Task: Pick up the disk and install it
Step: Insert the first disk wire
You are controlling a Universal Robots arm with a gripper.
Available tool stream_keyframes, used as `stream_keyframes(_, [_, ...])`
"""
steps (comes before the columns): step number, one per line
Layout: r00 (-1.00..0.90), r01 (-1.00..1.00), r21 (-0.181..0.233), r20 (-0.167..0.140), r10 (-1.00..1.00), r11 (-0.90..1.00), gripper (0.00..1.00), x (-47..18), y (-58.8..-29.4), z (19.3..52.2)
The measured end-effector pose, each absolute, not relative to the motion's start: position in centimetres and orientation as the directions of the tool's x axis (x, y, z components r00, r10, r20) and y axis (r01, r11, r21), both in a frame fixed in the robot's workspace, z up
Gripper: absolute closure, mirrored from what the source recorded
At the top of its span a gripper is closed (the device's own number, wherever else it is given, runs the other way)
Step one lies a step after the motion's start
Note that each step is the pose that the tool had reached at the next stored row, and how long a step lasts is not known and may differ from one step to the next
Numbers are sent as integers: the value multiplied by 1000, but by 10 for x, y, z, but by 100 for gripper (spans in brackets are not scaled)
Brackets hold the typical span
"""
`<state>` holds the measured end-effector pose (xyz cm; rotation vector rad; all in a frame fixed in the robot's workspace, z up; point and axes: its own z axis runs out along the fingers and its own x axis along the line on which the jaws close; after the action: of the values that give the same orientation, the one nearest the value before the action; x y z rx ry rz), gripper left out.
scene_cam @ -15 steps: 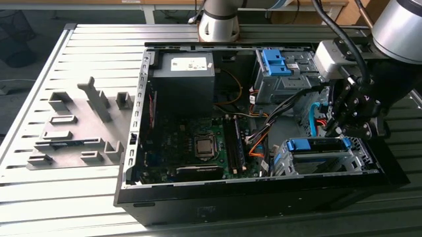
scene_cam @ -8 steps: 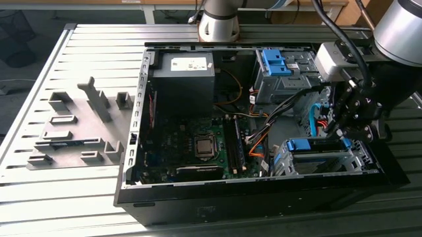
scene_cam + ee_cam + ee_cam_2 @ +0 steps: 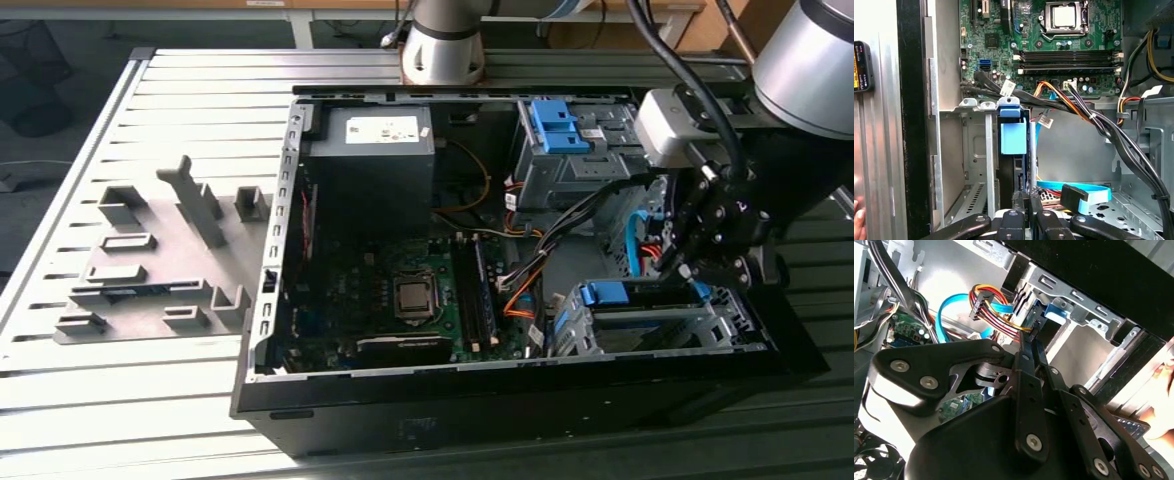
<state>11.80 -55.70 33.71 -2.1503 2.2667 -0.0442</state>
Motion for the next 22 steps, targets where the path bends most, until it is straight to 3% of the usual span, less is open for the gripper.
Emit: stream_keyframes(22, [-38,-999,-32,6,-999,38,84,119,-558,334])
